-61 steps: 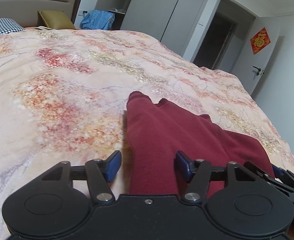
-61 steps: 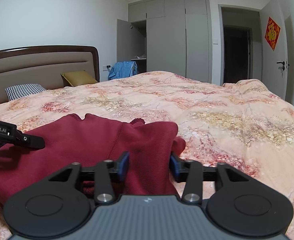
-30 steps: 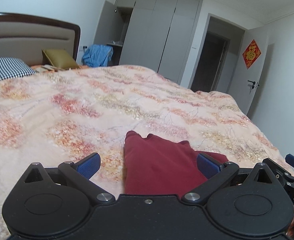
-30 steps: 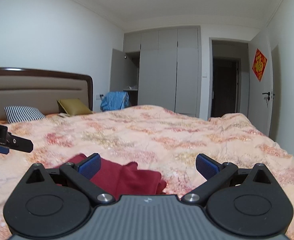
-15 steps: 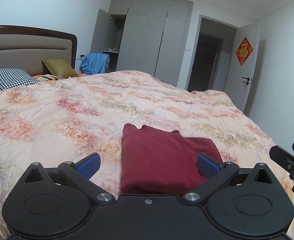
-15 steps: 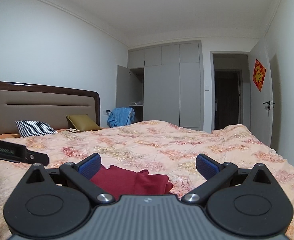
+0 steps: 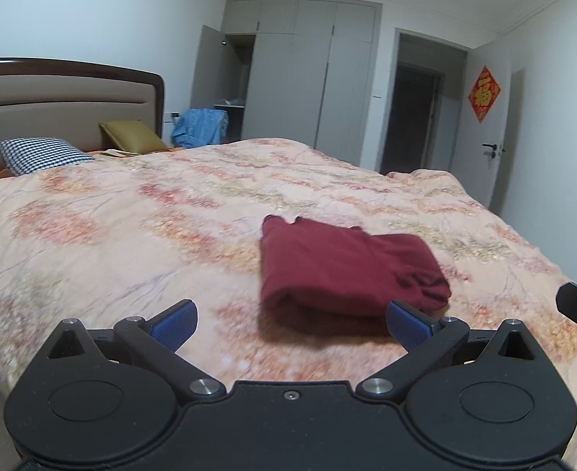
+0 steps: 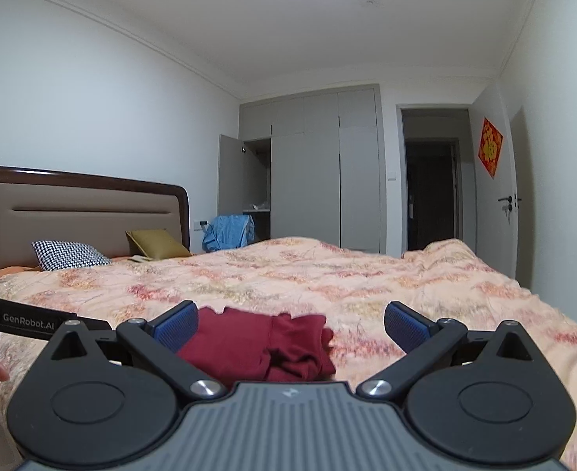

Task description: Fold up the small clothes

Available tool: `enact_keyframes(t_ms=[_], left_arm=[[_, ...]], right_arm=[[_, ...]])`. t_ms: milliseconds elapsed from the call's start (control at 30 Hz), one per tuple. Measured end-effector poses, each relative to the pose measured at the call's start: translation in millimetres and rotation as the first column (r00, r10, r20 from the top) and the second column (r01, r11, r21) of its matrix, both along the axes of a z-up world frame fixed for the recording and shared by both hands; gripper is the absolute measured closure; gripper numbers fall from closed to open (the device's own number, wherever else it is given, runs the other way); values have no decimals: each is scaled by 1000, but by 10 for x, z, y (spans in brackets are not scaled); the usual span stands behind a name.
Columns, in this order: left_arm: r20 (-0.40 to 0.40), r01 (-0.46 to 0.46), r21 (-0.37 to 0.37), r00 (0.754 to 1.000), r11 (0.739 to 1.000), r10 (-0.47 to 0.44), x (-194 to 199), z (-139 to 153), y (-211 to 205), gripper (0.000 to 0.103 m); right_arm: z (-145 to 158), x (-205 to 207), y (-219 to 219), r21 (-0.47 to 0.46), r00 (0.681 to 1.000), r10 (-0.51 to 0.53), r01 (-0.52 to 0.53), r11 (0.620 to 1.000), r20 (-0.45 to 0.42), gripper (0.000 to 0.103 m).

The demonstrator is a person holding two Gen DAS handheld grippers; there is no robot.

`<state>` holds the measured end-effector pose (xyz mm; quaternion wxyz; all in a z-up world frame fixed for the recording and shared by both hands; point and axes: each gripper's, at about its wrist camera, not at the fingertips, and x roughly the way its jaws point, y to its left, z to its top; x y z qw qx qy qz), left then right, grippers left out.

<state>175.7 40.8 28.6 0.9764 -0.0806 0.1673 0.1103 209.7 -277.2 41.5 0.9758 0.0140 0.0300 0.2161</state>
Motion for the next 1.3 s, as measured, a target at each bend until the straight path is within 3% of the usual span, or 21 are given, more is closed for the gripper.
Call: enact_keyframes(t_ms=[400,667,1300], left_arm=[[-53,23,53,998,998,-21,-416,-302,-20,1],[-86,15,34,996,999,-12,-494,-447,23,1],[-105,16,25,994,1000,-13,-475,-479,23,1]], right_arm=[[-373,-378,55,-24,998,13,-15,1000,-61,0],[-563,-405,120,-58,993,8,-15,998,-120,0],[-619,-376,143,-81,989,-3,-9,997,-149,0]])
